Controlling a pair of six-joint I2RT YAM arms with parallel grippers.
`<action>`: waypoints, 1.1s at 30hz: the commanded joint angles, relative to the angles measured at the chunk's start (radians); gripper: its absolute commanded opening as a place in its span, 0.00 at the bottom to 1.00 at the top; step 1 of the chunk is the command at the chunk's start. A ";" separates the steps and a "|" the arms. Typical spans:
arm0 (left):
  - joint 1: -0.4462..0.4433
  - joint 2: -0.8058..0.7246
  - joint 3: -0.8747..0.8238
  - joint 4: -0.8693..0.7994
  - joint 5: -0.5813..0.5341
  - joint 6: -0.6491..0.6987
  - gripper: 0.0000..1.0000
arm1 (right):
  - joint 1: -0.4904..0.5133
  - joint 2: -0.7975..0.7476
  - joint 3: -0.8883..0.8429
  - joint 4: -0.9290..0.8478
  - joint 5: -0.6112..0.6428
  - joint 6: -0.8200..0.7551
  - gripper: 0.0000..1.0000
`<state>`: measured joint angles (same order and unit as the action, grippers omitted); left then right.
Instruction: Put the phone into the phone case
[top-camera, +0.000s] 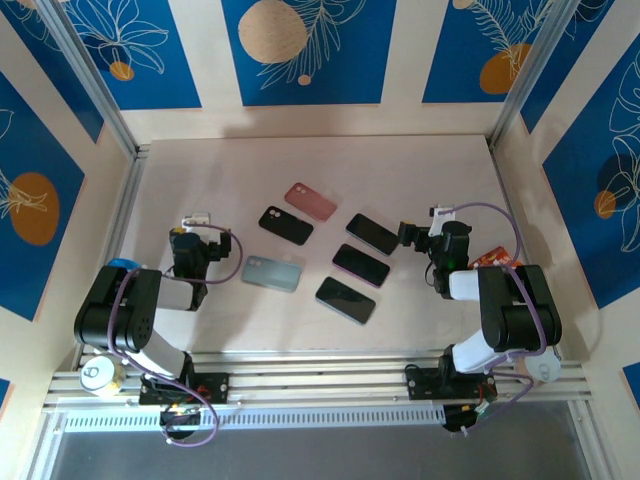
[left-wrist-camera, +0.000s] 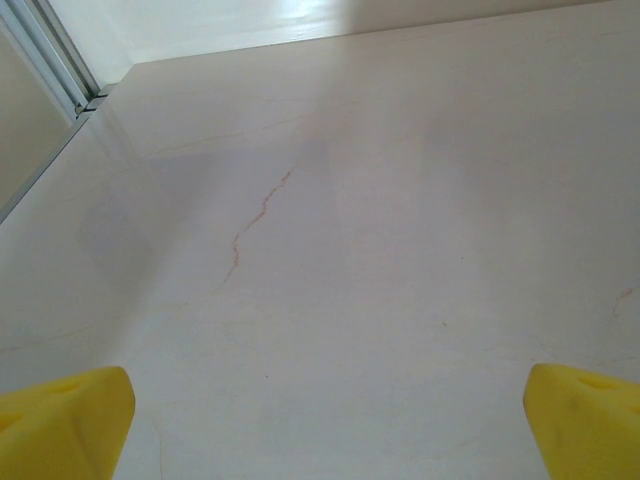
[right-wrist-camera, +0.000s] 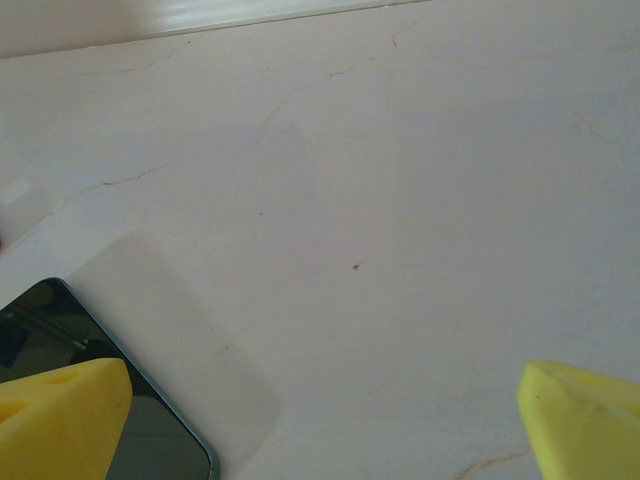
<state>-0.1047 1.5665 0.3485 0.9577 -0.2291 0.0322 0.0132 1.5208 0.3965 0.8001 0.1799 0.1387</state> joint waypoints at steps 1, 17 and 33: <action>0.003 0.000 0.008 0.026 -0.005 -0.003 1.00 | 0.005 0.001 0.011 0.024 0.004 -0.019 0.99; -0.098 -0.262 0.080 -0.278 -0.207 0.051 0.95 | 0.139 -0.359 0.167 -0.574 0.085 0.024 1.00; -0.321 -0.484 0.478 -1.202 0.043 -0.483 0.85 | 0.382 -0.310 0.312 -1.073 0.004 0.064 0.99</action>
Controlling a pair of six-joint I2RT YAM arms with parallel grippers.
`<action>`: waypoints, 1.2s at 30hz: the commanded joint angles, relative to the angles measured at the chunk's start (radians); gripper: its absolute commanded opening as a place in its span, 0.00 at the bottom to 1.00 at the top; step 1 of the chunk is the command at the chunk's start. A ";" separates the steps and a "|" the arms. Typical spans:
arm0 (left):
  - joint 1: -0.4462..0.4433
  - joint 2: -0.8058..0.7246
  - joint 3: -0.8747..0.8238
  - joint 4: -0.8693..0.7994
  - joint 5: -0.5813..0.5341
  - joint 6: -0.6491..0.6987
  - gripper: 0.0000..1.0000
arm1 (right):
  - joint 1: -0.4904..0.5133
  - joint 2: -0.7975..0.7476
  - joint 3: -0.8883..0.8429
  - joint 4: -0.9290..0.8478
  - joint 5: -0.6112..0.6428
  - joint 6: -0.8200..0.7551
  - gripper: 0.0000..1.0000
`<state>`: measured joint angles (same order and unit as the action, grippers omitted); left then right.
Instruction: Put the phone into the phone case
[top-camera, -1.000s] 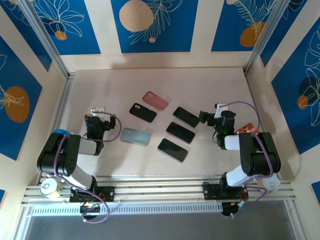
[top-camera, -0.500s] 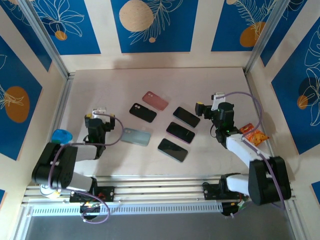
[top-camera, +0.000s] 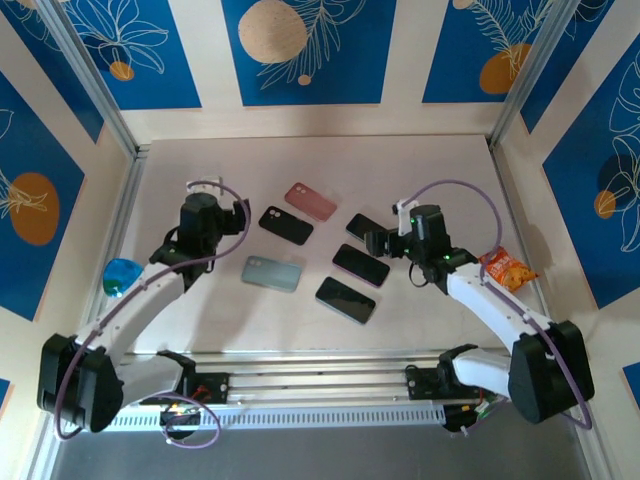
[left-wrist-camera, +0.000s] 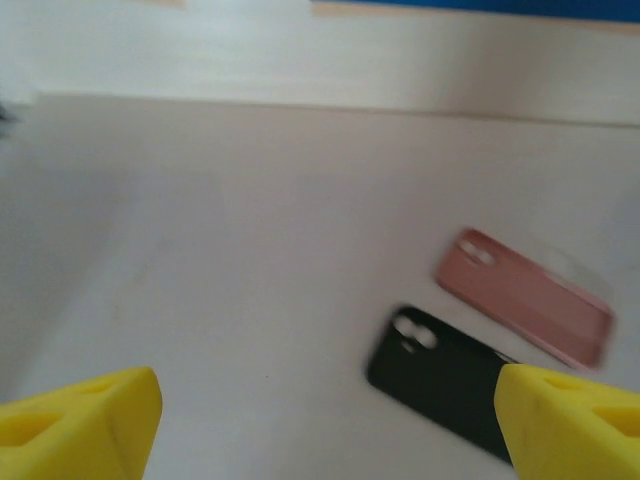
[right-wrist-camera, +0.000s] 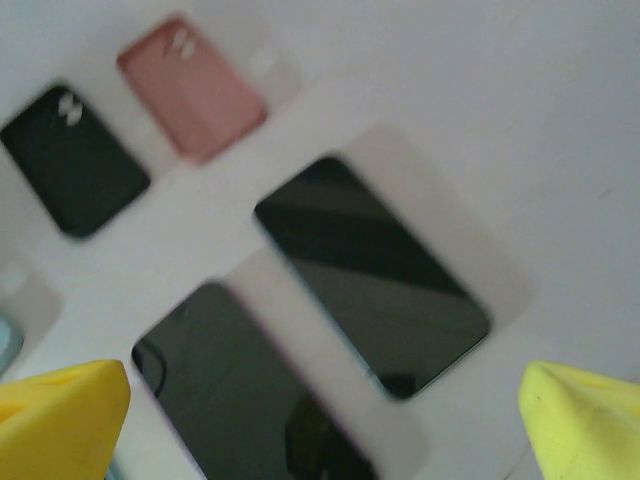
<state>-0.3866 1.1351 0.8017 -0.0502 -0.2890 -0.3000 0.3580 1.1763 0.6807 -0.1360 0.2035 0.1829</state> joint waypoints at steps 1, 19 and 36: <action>-0.054 -0.071 0.016 -0.204 0.126 -0.189 0.84 | 0.052 0.058 0.039 -0.162 -0.022 0.023 0.99; -0.175 -0.133 -0.006 -0.342 0.198 -0.250 0.82 | 0.104 0.385 0.273 -0.308 -0.068 -0.046 0.99; -0.175 -0.129 -0.019 -0.315 0.171 -0.233 0.83 | 0.177 0.561 0.413 -0.425 0.016 -0.150 0.99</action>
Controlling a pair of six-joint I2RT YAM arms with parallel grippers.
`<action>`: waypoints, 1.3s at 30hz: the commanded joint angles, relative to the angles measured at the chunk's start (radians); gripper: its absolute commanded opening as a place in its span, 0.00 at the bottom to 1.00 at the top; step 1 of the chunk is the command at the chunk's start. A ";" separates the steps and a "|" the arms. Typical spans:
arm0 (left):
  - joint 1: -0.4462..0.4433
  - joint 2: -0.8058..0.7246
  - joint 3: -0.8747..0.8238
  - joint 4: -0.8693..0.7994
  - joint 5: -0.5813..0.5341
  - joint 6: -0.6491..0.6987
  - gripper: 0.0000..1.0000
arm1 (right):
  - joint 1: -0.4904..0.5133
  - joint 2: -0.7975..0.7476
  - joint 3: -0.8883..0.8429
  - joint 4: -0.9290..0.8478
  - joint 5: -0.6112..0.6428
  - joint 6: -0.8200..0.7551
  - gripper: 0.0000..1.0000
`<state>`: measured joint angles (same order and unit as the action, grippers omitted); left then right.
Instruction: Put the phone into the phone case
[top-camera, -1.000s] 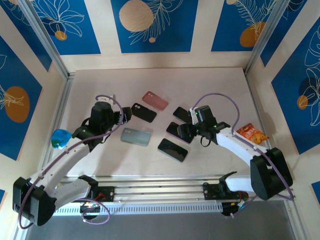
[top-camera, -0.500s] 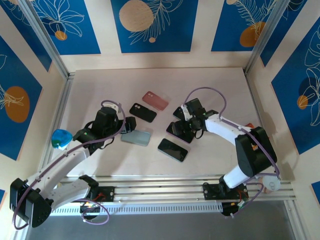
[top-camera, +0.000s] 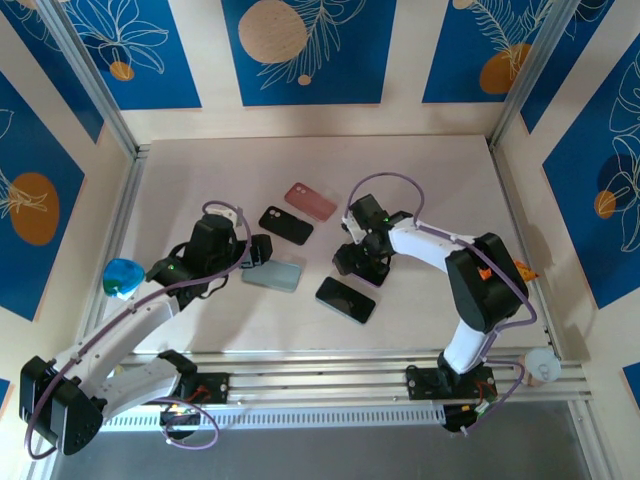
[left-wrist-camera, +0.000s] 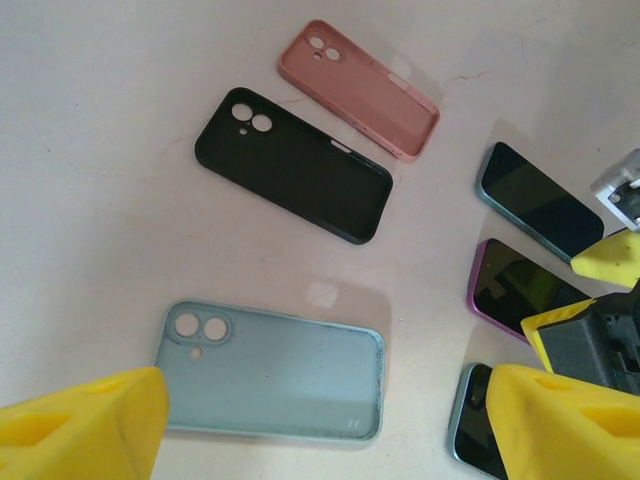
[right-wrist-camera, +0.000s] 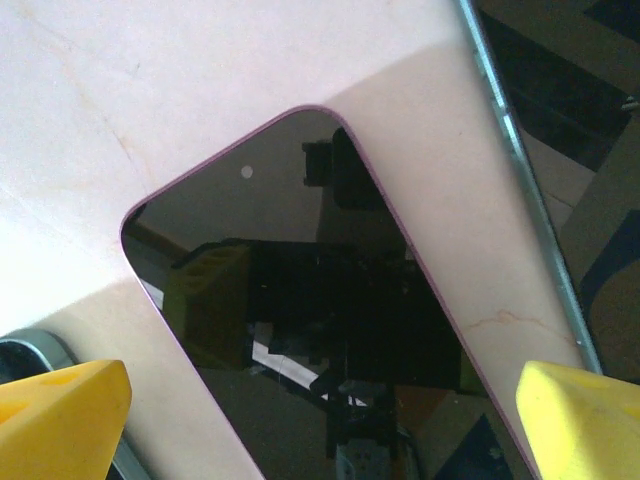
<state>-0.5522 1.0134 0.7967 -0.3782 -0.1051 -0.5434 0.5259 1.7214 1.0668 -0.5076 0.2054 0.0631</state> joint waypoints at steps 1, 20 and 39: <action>-0.009 -0.007 -0.014 0.013 -0.016 0.012 0.84 | 0.009 0.018 0.027 -0.056 0.012 -0.031 0.99; -0.009 0.029 -0.004 0.025 -0.016 0.010 0.84 | 0.028 0.110 0.072 -0.094 0.069 -0.028 0.98; -0.009 0.021 -0.007 0.012 -0.022 0.012 0.84 | 0.040 0.203 0.264 -0.220 0.036 0.239 0.85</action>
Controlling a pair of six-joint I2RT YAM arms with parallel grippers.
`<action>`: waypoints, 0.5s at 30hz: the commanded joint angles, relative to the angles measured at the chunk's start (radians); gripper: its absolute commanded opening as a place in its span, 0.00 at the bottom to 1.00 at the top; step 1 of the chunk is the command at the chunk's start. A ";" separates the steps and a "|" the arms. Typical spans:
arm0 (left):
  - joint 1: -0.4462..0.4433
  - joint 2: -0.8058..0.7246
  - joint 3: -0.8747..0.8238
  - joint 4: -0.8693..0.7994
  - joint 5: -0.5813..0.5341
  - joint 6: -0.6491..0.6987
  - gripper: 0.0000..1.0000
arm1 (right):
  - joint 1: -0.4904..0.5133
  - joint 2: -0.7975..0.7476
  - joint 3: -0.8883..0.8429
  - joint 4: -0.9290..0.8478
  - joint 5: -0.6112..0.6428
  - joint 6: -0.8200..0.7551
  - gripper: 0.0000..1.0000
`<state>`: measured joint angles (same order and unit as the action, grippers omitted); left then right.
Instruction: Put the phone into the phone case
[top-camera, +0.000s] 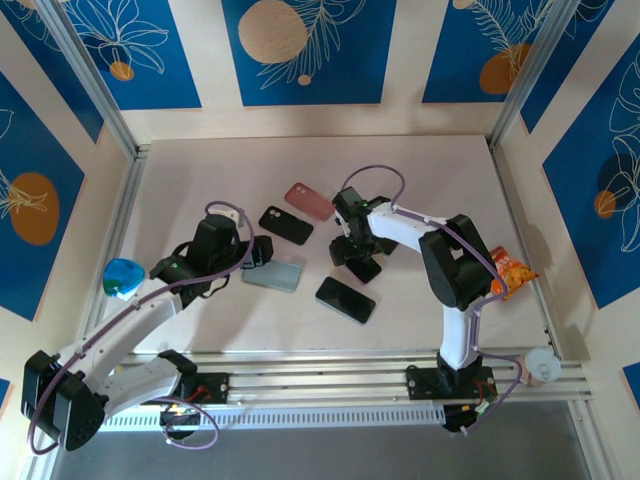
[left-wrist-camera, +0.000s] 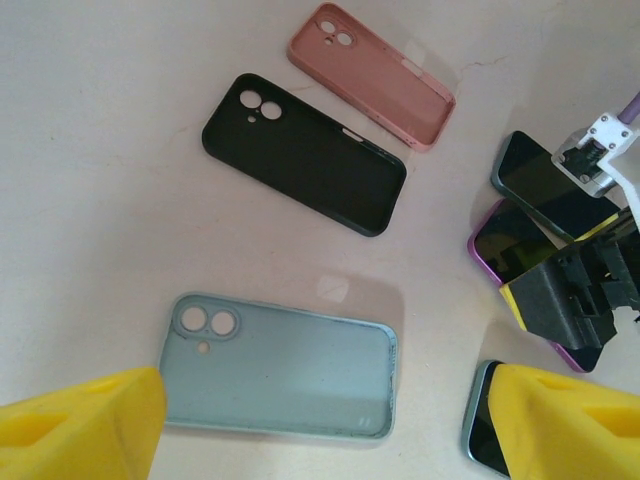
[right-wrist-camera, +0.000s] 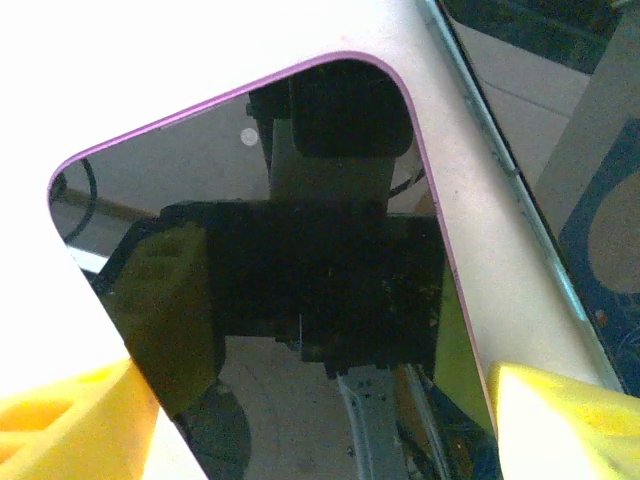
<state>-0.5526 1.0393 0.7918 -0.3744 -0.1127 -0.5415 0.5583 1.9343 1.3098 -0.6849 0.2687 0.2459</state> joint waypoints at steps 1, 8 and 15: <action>-0.009 -0.006 -0.003 0.008 -0.016 0.009 0.84 | 0.008 -0.015 0.017 -0.039 -0.027 0.055 0.86; -0.008 -0.013 -0.011 0.008 -0.023 0.009 0.84 | 0.005 -0.048 -0.023 -0.030 -0.068 -0.022 0.95; -0.009 -0.015 -0.011 0.006 -0.022 0.007 0.84 | 0.016 -0.069 -0.065 -0.010 -0.031 -0.113 0.97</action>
<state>-0.5526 1.0389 0.7918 -0.3748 -0.1154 -0.5415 0.5602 1.9018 1.2671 -0.6922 0.2363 0.1936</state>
